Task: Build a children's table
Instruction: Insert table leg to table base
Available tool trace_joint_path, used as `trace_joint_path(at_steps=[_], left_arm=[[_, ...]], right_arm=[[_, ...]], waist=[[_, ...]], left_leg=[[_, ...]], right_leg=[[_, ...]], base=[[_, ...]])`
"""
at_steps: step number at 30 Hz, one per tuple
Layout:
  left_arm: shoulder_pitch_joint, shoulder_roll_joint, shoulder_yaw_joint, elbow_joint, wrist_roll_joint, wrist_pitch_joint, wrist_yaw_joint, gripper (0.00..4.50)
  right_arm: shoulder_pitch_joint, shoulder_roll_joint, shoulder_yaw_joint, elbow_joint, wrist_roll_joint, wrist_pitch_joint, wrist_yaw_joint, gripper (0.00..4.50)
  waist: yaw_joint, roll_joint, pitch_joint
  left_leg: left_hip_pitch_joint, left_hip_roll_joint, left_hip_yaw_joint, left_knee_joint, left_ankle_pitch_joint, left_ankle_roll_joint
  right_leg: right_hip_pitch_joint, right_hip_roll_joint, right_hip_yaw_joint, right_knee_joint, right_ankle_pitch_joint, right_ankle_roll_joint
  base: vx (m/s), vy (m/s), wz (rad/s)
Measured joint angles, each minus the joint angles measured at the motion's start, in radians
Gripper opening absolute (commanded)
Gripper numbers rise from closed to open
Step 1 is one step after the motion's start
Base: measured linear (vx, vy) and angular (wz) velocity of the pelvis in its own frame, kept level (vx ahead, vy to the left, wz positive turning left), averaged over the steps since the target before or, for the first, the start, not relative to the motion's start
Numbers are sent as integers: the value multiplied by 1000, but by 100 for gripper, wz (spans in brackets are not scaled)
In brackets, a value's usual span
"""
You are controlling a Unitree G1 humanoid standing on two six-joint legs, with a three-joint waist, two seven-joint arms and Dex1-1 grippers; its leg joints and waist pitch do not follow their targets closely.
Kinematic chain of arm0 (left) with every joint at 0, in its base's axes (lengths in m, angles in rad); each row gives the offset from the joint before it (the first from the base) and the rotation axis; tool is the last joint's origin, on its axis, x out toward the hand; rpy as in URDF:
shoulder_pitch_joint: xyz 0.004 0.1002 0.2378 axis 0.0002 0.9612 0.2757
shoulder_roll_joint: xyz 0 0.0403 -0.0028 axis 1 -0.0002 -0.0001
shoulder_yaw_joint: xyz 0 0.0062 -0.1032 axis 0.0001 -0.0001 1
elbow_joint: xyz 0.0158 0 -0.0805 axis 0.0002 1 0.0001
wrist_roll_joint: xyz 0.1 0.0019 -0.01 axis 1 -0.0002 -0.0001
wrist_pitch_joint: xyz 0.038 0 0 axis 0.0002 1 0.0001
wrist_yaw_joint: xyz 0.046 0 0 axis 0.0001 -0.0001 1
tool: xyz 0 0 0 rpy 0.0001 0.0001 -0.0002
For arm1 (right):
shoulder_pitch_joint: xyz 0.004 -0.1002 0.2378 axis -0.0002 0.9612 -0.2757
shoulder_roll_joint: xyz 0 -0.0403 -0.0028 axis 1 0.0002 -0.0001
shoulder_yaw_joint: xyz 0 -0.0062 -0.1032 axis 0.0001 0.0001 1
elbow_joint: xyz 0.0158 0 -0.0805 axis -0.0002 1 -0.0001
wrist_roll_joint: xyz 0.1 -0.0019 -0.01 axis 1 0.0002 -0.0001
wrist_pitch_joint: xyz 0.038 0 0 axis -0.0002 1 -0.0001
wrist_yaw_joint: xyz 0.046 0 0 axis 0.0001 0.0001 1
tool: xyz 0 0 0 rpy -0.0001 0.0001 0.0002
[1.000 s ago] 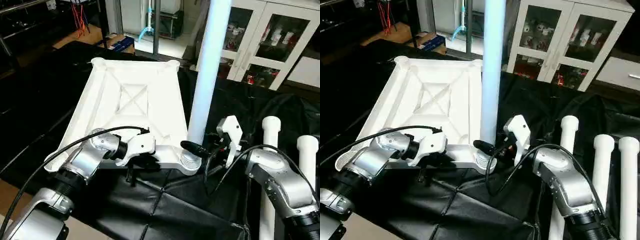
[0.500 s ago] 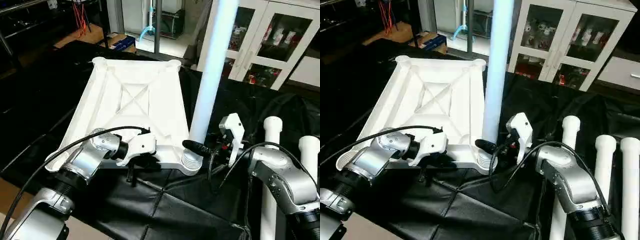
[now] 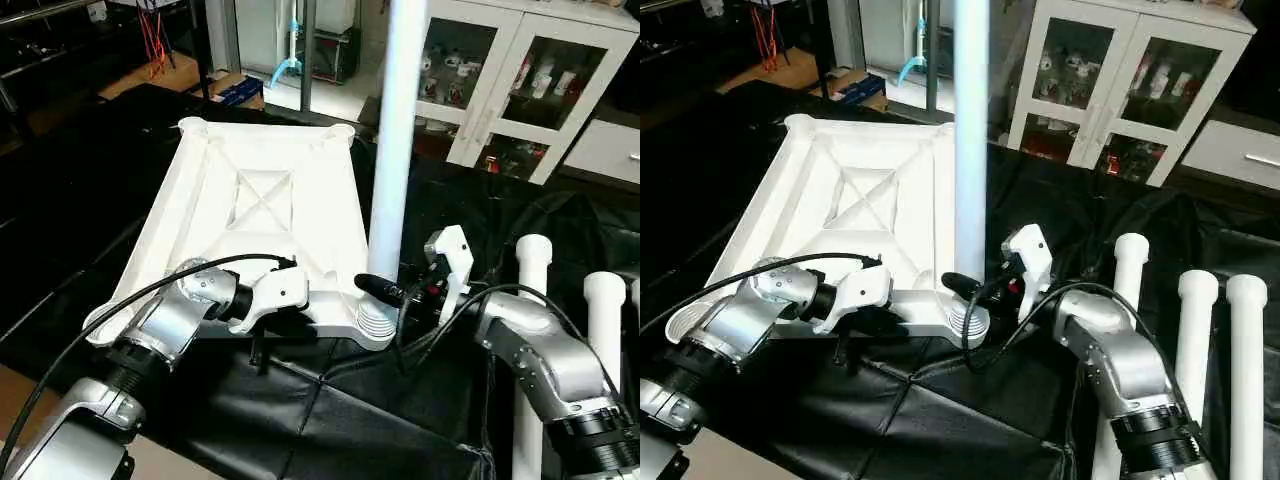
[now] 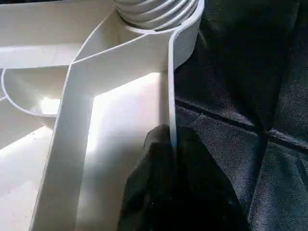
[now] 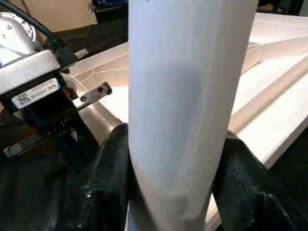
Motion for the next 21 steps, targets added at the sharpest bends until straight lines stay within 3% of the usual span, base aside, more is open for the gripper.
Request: trace_joint_path(at_steps=[8,13,21], left_arm=[[1,0,0,-2,0,1,0,1],[5,-2,-1,-13,5,8,1,1],[11,-2,-2,-27,4,16,2,1]], right_arm=[[2,0,1,3,-1,-12,-6,185],[104,55,-85,-4,44,-81,-25,185],[176,90,-114,-21,80,-146,-55,185]], waist=[[-5,-1,-1],[-3,-3,-3],[-2,-3,-3]], left_leg=[[0,0,0,0,0,0],[0,0,0,0,0,0],[0,0,0,0,0,0]], right_leg=[[0,0,0,0,0,0],[1,0,0,-1,-1,1],[0,0,0,-1,-1,1]], base=[[0,0,0],[0,0,0],[0,0,0]])
